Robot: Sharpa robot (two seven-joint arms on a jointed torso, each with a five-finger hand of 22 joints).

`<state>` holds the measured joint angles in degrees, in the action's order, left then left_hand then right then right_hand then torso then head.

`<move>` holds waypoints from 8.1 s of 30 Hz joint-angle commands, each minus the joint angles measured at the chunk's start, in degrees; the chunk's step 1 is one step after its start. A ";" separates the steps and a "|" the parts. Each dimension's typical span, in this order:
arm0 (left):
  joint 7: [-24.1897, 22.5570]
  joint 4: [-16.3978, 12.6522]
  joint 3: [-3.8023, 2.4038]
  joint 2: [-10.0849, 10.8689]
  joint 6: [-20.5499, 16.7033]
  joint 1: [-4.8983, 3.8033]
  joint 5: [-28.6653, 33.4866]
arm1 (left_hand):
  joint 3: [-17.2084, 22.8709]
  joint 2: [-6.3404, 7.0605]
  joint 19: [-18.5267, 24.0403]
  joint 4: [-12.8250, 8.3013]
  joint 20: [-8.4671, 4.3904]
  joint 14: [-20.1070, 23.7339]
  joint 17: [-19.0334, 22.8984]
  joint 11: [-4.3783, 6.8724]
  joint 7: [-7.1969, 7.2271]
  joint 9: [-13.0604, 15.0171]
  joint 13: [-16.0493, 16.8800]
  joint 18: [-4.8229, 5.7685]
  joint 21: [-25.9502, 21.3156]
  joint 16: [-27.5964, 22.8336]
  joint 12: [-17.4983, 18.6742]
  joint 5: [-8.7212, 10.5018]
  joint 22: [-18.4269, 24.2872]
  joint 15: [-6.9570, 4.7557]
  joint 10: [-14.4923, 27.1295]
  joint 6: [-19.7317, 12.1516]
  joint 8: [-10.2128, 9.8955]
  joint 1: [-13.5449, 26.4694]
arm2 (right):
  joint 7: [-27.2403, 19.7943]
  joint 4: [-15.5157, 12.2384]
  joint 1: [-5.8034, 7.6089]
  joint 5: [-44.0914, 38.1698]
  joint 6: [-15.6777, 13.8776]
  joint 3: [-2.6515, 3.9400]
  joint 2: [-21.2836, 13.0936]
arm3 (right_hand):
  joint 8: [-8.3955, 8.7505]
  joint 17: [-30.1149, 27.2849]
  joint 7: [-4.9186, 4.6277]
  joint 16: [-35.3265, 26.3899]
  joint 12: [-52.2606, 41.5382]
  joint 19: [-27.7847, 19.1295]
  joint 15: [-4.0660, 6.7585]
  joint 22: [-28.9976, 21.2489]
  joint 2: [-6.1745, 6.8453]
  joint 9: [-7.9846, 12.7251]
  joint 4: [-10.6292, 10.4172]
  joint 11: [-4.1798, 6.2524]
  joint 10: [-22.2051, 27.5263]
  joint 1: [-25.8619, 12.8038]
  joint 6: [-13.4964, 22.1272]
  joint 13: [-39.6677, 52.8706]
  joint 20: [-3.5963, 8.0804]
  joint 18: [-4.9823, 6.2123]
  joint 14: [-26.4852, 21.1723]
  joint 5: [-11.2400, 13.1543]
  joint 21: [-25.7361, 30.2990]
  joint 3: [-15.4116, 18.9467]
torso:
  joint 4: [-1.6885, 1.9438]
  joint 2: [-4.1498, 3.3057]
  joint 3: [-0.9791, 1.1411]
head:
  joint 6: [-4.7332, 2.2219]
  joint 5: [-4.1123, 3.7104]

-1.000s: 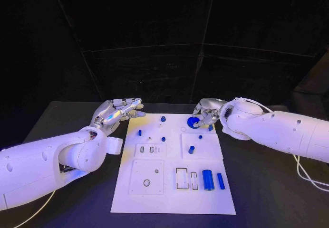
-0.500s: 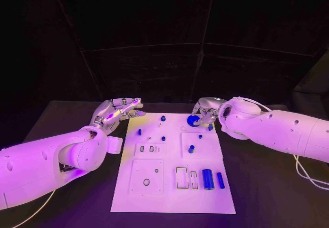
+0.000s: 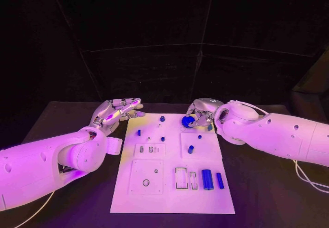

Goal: Assemble the parts on the task board

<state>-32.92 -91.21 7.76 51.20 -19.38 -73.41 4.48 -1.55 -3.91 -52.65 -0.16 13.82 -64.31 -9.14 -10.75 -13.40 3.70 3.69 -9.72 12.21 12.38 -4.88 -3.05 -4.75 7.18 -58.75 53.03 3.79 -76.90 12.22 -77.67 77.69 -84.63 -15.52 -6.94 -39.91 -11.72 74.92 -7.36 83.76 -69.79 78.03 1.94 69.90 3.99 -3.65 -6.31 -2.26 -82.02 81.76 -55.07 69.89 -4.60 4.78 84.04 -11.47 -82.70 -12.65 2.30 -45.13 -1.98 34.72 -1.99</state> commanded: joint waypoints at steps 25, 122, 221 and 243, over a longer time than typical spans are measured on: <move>-0.17 -0.29 -0.05 -0.04 0.48 -0.10 -0.09 | -0.10 -0.66 -0.37 -0.31 0.07 -0.16 -0.05 0.16 -0.75 0.08 -0.01 -0.78 -0.29 -0.30 -0.28 0.13 0.05 0.17 0.10 0.17 0.10 0.10 | 1.47 0.12 -0.33 -6.66 -4.14 0.04 9.30 | 1.01 0.54 -0.01 0.26 -0.11 0.67 0.03 0.84 0.56 -0.11 0.41 0.16 -0.13 -1.76 -1.81 0.29 0.16 -0.81 3.28 -0.40 -0.66 -2.57 | 0.15 -0.14 -0.10 | 0.09 1.22; 0.18 3.20 -0.02 -0.74 3.45 -0.02 -0.44 | 0.51 -1.16 -0.99 -1.61 -0.15 -0.22 -0.44 0.67 -0.16 0.08 -0.01 -0.79 -1.07 -1.70 -0.57 0.31 0.49 -0.09 -1.13 1.64 0.20 -0.09 | -16.85 -2.10 -1.73 20.14 -7.25 -0.12 -12.51 | 5.19 3.03 -0.66 -0.38 10.19 -2.43 -0.31 -8.86 5.62 -0.52 9.94 -0.51 2.31 -5.95 1.97 -7.35 0.30 0.62 4.16 -4.64 5.61 -2.42 | -1.41 1.01 0.67 | 0.16 -0.96; 0.68 4.39 -0.03 -1.15 3.03 0.30 -0.44 | 0.45 -1.13 -1.14 -1.79 -0.13 -0.31 -0.51 0.49 -0.37 0.01 -0.05 -0.75 -1.28 -1.99 -0.30 0.31 0.58 0.00 -0.96 1.40 -0.02 0.08 | -7.29 -10.60 -5.57 24.74 -12.55 0.02 -8.31 | 0.15 15.08 1.03 6.24 -6.77 8.03 0.57 10.24 -4.31 -0.54 8.58 0.79 -0.12 -6.23 -5.93 5.67 1.01 -2.77 5.96 -3.06 -3.74 -3.06 | -1.35 1.73 0.29 | 1.61 -0.38; 0.38 5.68 -0.05 -1.36 2.37 -0.11 -0.44 | 0.49 -1.24 -1.32 -1.89 -0.15 -0.51 -0.58 0.61 -0.24 0.07 0.01 -0.77 -1.37 -2.10 -0.37 0.31 0.61 -0.06 -1.33 1.71 0.10 0.14 | 3.38 -8.63 -5.87 11.73 -7.26 -0.04 6.09 | 1.08 15.08 0.75 6.24 -6.50 7.94 0.45 9.98 -4.04 -0.35 8.22 0.59 0.02 -7.15 -5.35 5.42 0.93 -2.72 5.96 -3.22 -3.62 -3.46 | -0.81 2.21 -0.30 | 2.93 2.81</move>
<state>-31.77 -85.43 7.76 49.93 -16.90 -73.40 4.31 -1.01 -4.98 -53.59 -1.67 13.71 -64.31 -9.66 -10.24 -13.40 3.76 3.69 -9.71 11.11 10.60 -5.28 -3.05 -4.23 7.18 -59.69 54.46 3.79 -76.90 13.10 -86.48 71.81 -69.41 -24.47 -7.00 -34.07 -10.79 74.90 -7.45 89.68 -76.32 83.95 2.06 74.91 -0.09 -4.07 2.57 -1.74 -82.08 74.81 -59.47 74.93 -3.97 2.64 83.93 -14.46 -86.30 -15.23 1.55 -42.87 -2.29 37.69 0.63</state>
